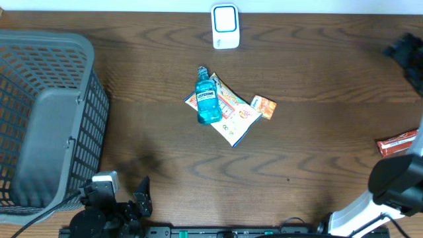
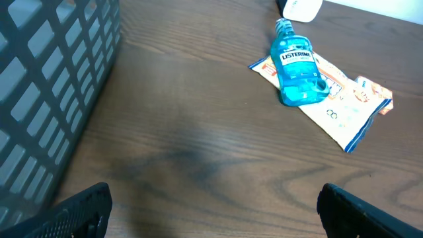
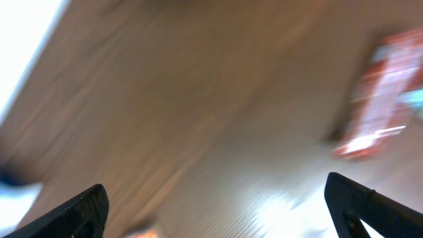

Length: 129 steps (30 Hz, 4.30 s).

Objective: Scan the item barcode
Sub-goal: 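Reach the right gripper to the orange Kleenex pack and grasp it, then lift the orange Kleenex pack and pull it toward the right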

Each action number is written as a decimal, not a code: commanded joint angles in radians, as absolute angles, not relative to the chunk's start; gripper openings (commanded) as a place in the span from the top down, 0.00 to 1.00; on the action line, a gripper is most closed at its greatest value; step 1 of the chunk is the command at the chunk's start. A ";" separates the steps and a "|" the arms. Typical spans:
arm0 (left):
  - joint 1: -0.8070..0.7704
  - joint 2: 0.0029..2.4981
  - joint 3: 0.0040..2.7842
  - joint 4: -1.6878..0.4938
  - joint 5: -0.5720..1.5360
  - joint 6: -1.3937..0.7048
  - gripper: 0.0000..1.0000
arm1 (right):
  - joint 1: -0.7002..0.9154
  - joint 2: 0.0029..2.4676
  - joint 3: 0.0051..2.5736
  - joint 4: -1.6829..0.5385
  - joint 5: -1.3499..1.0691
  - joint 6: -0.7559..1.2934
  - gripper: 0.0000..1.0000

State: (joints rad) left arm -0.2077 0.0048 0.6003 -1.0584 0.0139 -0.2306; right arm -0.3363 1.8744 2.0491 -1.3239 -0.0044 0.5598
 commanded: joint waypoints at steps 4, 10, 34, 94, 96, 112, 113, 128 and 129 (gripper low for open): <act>-0.212 0.005 0.604 -1.058 0.015 -0.215 0.01 | -0.085 1.909 1.974 -1.338 -0.296 0.567 0.01; -0.212 0.005 0.604 -1.058 0.015 -0.215 0.01 | 0.113 1.909 1.742 -1.244 -0.272 0.561 0.10; -0.212 0.005 0.604 -1.058 0.015 -0.215 0.01 | 0.178 1.909 1.156 -0.561 -0.131 0.724 0.27; -0.212 0.005 0.604 -1.058 0.015 -0.215 0.01 | -0.136 1.700 1.098 -1.671 -0.852 -0.022 0.99; -0.212 0.005 0.604 -1.058 0.015 -0.215 0.01 | -0.135 1.700 1.073 -1.685 -0.873 -0.023 0.99; -0.212 0.005 0.604 -1.058 0.015 -0.215 0.01 | -0.136 1.700 0.679 -1.470 -1.085 -0.023 0.99; -0.212 0.005 0.604 -1.058 0.015 -0.215 0.01 | -0.136 1.700 0.680 -1.470 -1.089 -0.024 0.99; -0.212 0.005 0.604 -1.058 0.015 -0.215 0.01 | -0.064 1.687 0.736 -1.480 -1.560 -0.303 0.99; -0.212 0.005 0.604 -1.058 0.015 -0.215 0.01 | -0.064 1.687 0.761 -1.475 -1.559 -0.304 0.99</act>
State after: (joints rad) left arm -0.2077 0.0048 0.6003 -1.0584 0.0139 -0.2306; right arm -0.0826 1.7096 0.7013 -1.4780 -1.3582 -0.1661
